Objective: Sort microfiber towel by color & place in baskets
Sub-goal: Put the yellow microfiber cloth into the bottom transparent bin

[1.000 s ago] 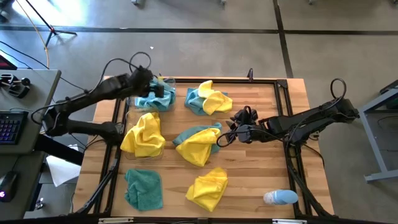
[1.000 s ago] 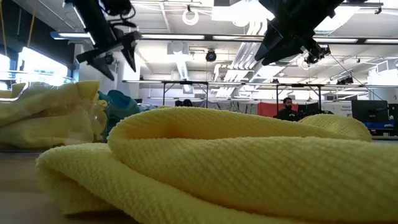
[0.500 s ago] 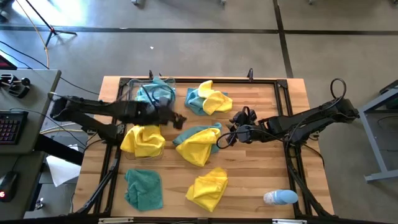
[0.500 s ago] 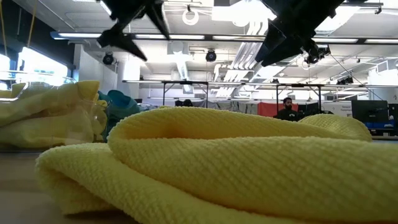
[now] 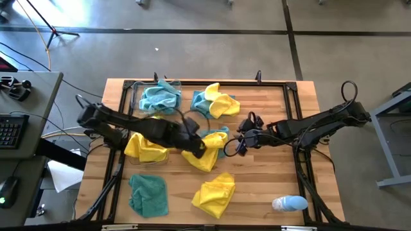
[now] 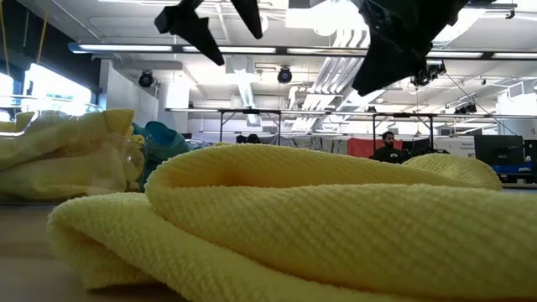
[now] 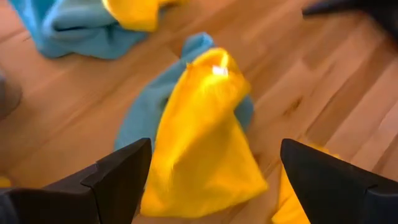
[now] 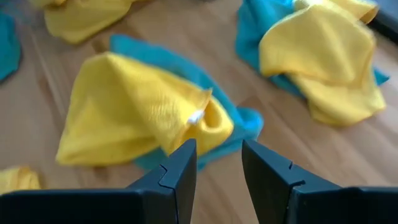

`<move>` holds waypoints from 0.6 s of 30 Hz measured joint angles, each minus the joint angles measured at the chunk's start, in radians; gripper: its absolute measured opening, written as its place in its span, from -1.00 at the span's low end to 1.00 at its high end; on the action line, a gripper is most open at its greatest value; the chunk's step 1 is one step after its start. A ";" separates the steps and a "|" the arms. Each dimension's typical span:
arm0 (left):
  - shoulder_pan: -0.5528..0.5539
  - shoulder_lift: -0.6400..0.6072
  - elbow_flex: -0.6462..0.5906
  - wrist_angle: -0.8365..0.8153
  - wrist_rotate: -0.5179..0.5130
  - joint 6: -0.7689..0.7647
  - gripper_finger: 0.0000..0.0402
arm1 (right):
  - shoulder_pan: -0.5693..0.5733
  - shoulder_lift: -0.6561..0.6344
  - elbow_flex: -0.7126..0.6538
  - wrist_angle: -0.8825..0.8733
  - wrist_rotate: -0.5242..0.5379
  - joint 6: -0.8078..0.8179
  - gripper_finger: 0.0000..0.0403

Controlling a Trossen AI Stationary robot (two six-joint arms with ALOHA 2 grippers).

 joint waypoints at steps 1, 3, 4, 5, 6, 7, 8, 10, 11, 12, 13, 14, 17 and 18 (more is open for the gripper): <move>-0.006 0.024 0.022 -0.013 0.007 0.027 0.72 | 0.001 0.000 0.000 -0.010 -0.018 0.003 -0.38; -0.016 0.068 0.055 -0.022 0.008 0.091 0.72 | 0.001 0.000 0.000 -0.038 -0.050 0.008 -0.38; -0.017 0.090 0.067 -0.023 0.008 0.127 0.72 | 0.001 0.000 0.000 -0.052 -0.067 0.020 -0.38; -0.019 0.110 0.077 -0.022 0.009 0.165 0.72 | 0.001 0.000 0.000 -0.065 -0.081 0.029 -0.38; -0.021 0.130 0.084 -0.022 0.009 0.199 0.72 | 0.001 0.000 0.000 -0.081 -0.092 0.042 -0.38; -0.020 0.150 0.088 -0.022 0.009 0.226 0.72 | 0.003 0.000 0.000 -0.096 -0.102 0.053 -0.38; -0.017 0.166 0.091 -0.022 0.010 0.249 0.72 | 0.007 0.000 0.000 -0.109 -0.104 0.065 -0.38; -0.010 0.196 0.091 -0.018 0.012 0.289 0.72 | 0.021 0.000 0.000 -0.132 -0.104 0.082 -0.38; -0.005 0.212 0.091 -0.017 0.019 0.308 0.72 | 0.030 0.000 0.000 -0.138 -0.103 0.089 -0.38; -0.002 0.225 0.092 -0.017 0.032 0.329 0.72 | 0.039 0.000 0.000 -0.141 -0.102 0.093 -0.38; 0.003 0.238 0.092 -0.017 0.050 0.355 0.72 | 0.048 0.000 0.000 -0.145 -0.102 0.098 -0.38; 0.008 0.252 0.092 -0.017 0.069 0.381 0.72 | 0.058 0.000 0.000 -0.148 -0.098 0.102 -0.38; 0.028 0.282 0.092 -0.013 0.114 0.441 0.72 | 0.088 0.000 0.000 -0.149 -0.076 0.112 -0.38; 0.036 0.291 0.092 -0.010 0.122 0.461 0.72 | 0.098 0.000 0.000 -0.149 -0.068 0.116 -0.38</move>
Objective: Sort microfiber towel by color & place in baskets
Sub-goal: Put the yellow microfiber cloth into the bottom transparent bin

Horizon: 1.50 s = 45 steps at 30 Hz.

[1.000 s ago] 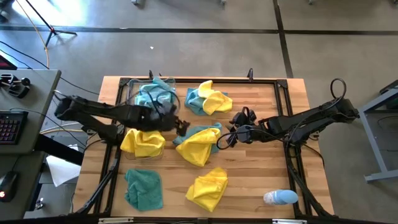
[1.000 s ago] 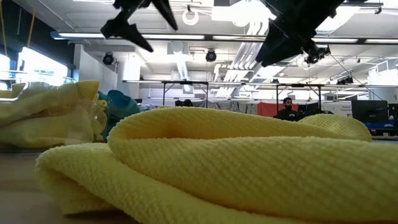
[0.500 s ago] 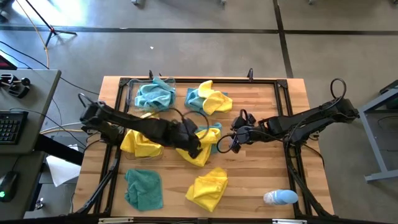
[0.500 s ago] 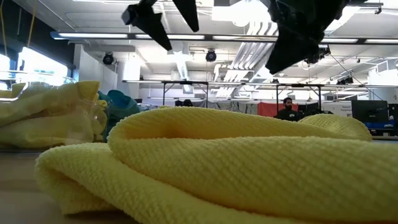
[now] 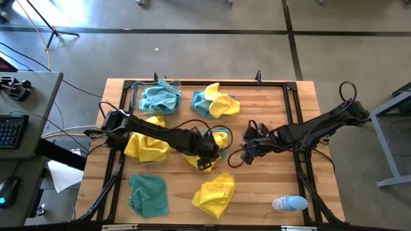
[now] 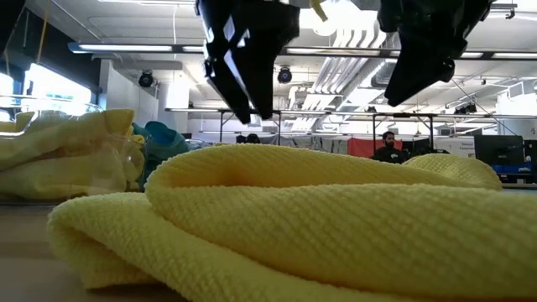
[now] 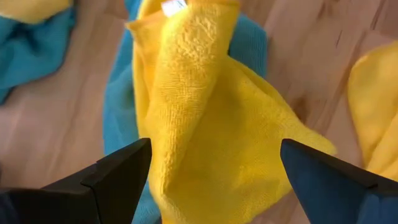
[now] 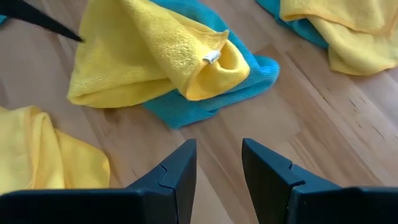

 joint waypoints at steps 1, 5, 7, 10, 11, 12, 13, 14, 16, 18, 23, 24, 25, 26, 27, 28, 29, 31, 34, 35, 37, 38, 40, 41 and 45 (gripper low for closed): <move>0.008 0.010 0.000 0.000 0.003 0.018 0.72 | 0.009 0.000 0.000 0.001 0.008 0.005 -0.38; 0.051 0.052 0.000 0.001 0.011 0.065 0.71 | 0.041 0.000 0.000 -0.001 0.043 0.021 -0.38; 0.073 0.073 0.000 0.001 0.034 0.078 0.66 | 0.053 0.000 0.000 -0.002 0.051 0.022 -0.38; 0.097 0.104 0.000 -0.002 0.042 0.082 0.55 | 0.064 0.000 0.000 -0.002 0.053 0.022 -0.38; 0.103 0.110 0.000 -0.003 0.041 0.076 0.50 | 0.067 0.000 0.000 -0.003 0.053 0.021 -0.38; 0.107 0.113 0.000 -0.003 0.042 0.070 0.44 | 0.069 0.000 0.000 -0.004 0.053 0.021 -0.38; 0.111 0.114 0.000 -0.003 0.042 0.063 0.38 | 0.069 0.000 0.000 -0.005 0.054 0.022 -0.38; 0.110 0.114 0.000 -0.003 0.041 0.054 0.30 | 0.069 0.000 0.000 -0.006 0.054 0.022 -0.38; 0.107 0.111 0.000 -0.003 0.041 0.041 0.12 | 0.069 0.000 0.000 -0.006 0.054 0.022 -0.38; 0.097 0.101 -0.001 -0.007 0.041 0.038 -0.11 | 0.069 0.000 0.000 -0.007 0.055 0.020 -0.38; 0.062 0.034 0.000 -0.007 0.041 0.037 -0.80 | 0.069 0.000 0.000 -0.007 0.097 0.019 -0.38; 0.056 0.019 0.000 -0.007 0.043 0.032 -0.89 | 0.069 0.000 0.000 -0.007 0.108 0.019 -0.38; 0.051 0.000 -0.001 -0.007 0.044 0.020 -0.94 | 0.069 0.000 0.000 -0.006 0.119 0.019 -0.38; 0.047 -0.023 -0.001 -0.008 0.045 0.014 -0.94 | 0.069 0.000 0.000 -0.006 0.135 0.019 -0.38; 0.045 -0.052 -0.001 -0.007 0.044 0.013 -0.93 | 0.069 0.000 0.000 -0.006 0.148 0.019 -0.38; 0.041 -0.082 -0.001 -0.007 0.042 0.012 -0.92 | 0.069 0.000 0.000 -0.006 0.161 0.018 -0.38; 0.038 -0.108 0.000 -0.004 0.038 0.013 -0.93 | 0.069 0.000 0.000 -0.006 0.173 0.019 -0.38; 0.034 -0.155 0.000 -0.002 0.034 0.015 -0.97 | 0.068 0.000 0.000 -0.005 0.185 0.019 -0.38; 0.034 -0.193 0.000 0.008 0.004 0.018 -0.98 | 0.064 0.000 0.000 -0.005 0.185 0.018 -0.38; 0.034 -0.199 0.000 0.017 -0.008 0.012 -0.97 | 0.064 0.000 0.000 -0.005 0.185 0.019 -0.38; 0.034 -0.202 0.000 0.056 -0.011 0.008 -0.94 | 0.064 0.000 0.000 0.000 0.185 0.019 -0.38; 0.034 -0.198 0.000 0.065 -0.011 0.020 -0.92 | 0.064 0.000 0.000 0.001 0.185 0.020 -0.38; 0.041 -0.183 0.000 0.087 -0.010 0.047 -0.87 | 0.064 0.000 0.000 0.002 0.184 0.034 -0.38; 0.044 -0.176 0.000 0.091 -0.004 0.055 -0.84 | 0.064 0.000 0.000 0.001 0.184 0.043 -0.38; 0.069 -0.137 0.000 0.104 0.032 0.067 -0.65 | 0.064 0.000 0.000 0.001 0.183 0.083 -0.38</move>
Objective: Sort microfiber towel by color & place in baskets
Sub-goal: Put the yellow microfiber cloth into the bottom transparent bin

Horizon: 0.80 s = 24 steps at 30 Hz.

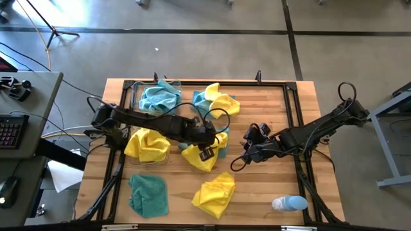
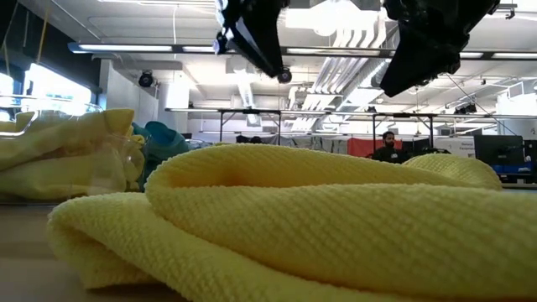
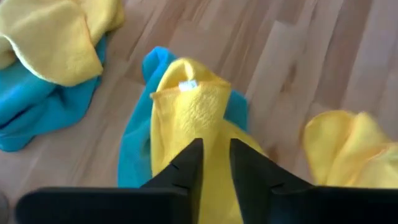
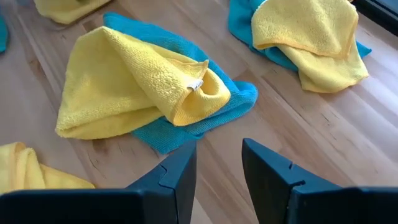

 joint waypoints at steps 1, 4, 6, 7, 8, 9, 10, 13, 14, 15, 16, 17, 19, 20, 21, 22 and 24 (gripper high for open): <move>0.007 0.013 0.000 -0.001 0.007 0.012 -0.59 | 0.000 0.000 0.000 0.000 0.000 0.011 -0.38; 0.025 0.061 0.000 -0.002 0.010 0.053 -0.41 | 0.000 0.000 0.000 0.000 -0.001 0.047 -0.38; 0.037 0.099 0.000 -0.004 0.020 0.058 -0.32 | 0.000 0.000 0.000 0.001 -0.002 0.068 -0.38; 0.042 0.118 0.000 -0.012 0.047 0.061 -0.28 | 0.000 0.000 0.000 0.000 -0.003 0.080 -0.38; 0.047 0.142 0.000 -0.014 0.083 0.068 -0.25 | 0.000 0.000 0.000 0.001 -0.005 0.097 -0.38; 0.051 0.164 0.000 -0.014 0.124 0.083 -0.22 | 0.000 0.000 0.000 0.000 -0.010 0.113 -0.38; 0.054 0.185 0.000 -0.023 0.162 0.103 -0.20 | 0.000 0.000 0.000 0.001 -0.015 0.129 -0.38; 0.056 0.250 0.000 -0.053 0.219 0.149 -0.18 | 0.001 0.000 0.000 0.001 -0.039 0.202 -0.38; 0.056 0.269 0.000 -0.070 0.219 0.158 -0.18 | 0.001 0.000 0.000 0.002 -0.052 0.224 -0.38; 0.056 0.288 0.000 -0.091 0.219 0.163 -0.19 | 0.002 0.000 0.000 0.002 -0.061 0.246 -0.38; 0.056 0.299 0.000 -0.109 0.220 0.164 -0.21 | 0.003 0.000 0.000 0.002 -0.066 0.265 -0.38; 0.056 0.307 0.000 -0.127 0.219 0.168 -0.26 | 0.006 0.000 0.000 0.003 -0.070 0.280 -0.38; 0.051 0.307 0.000 -0.156 0.208 0.191 -0.43 | 0.014 0.000 0.000 0.005 -0.067 0.302 -0.38; 0.046 0.298 0.000 -0.165 0.191 0.201 -0.55 | 0.018 0.000 0.000 0.005 -0.060 0.306 -0.38; 0.039 0.286 0.000 -0.172 0.169 0.211 -0.68 | 0.022 0.000 0.000 0.005 -0.053 0.314 -0.38; 0.032 0.273 0.000 -0.177 0.152 0.218 -0.82 | 0.025 0.000 0.000 0.005 -0.046 0.324 -0.38; 0.019 0.226 0.000 -0.182 0.136 0.213 -0.94 | 0.032 0.000 0.000 0.003 -0.026 0.344 -0.38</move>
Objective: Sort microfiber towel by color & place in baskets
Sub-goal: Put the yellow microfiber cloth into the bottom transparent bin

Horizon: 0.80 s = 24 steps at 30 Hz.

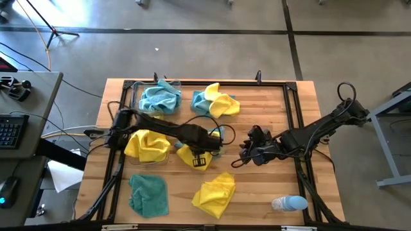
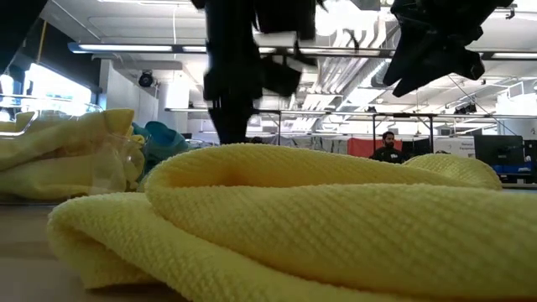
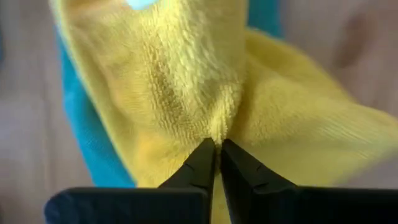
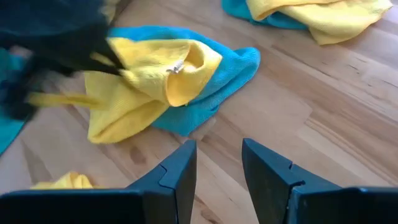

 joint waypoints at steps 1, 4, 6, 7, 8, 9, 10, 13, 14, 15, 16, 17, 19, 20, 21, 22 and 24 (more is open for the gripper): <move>-0.005 -0.025 0.000 -0.002 -0.002 -0.003 -0.94 | 0.004 0.000 0.000 -0.002 0.009 0.012 -0.38; -0.028 -0.110 0.000 -0.022 -0.011 -0.016 -0.97 | 0.005 0.000 0.000 -0.002 0.027 0.040 -0.38; -0.045 -0.182 0.000 -0.039 -0.031 -0.037 -0.99 | 0.005 0.000 0.000 -0.002 0.030 0.047 -0.38; -0.056 -0.223 0.000 -0.048 -0.046 -0.053 -0.98 | 0.005 0.000 0.000 -0.001 0.036 0.048 -0.38; -0.067 -0.266 0.000 -0.058 -0.055 -0.062 -0.99 | 0.005 0.000 0.000 0.004 0.042 0.048 -0.38; -0.079 -0.307 0.000 -0.067 -0.065 -0.073 -0.99 | 0.005 0.000 0.000 0.009 0.052 0.048 -0.38; -0.091 -0.347 0.000 -0.073 -0.076 -0.080 -0.99 | 0.005 0.000 0.000 0.008 0.061 0.048 -0.38; -0.125 -0.463 0.000 -0.096 -0.114 -0.093 -1.00 | 0.005 0.000 0.000 0.006 0.088 0.048 -0.38; -0.135 -0.503 0.000 -0.110 -0.124 -0.096 -1.00 | 0.005 0.000 0.000 0.006 0.096 0.048 -0.38; -0.145 -0.542 0.000 -0.126 -0.134 -0.107 -1.00 | 0.005 0.000 0.000 0.006 0.104 0.048 -0.38; -0.153 -0.578 0.000 -0.143 -0.142 -0.124 -1.00 | 0.004 0.000 0.000 0.006 0.110 0.048 -0.38; -0.162 -0.615 0.000 -0.163 -0.152 -0.145 -1.00 | 0.003 0.000 0.000 0.006 0.116 0.044 -0.38; -0.178 -0.679 0.000 -0.212 -0.167 -0.183 -1.00 | 0.002 0.000 0.000 0.006 0.118 0.040 -0.38; -0.185 -0.712 0.000 -0.239 -0.175 -0.202 -1.00 | 0.002 0.000 0.000 0.006 0.119 0.040 -0.38; -0.193 -0.743 0.000 -0.269 -0.182 -0.222 -1.00 | 0.002 0.000 0.000 0.005 0.121 0.040 -0.38; -0.201 -0.773 0.000 -0.300 -0.189 -0.242 -1.00 | 0.002 0.000 0.000 0.005 0.121 0.039 -0.38; -0.217 -0.829 0.000 -0.362 -0.198 -0.278 -1.00 | 0.003 0.000 0.000 0.005 0.121 0.039 -0.38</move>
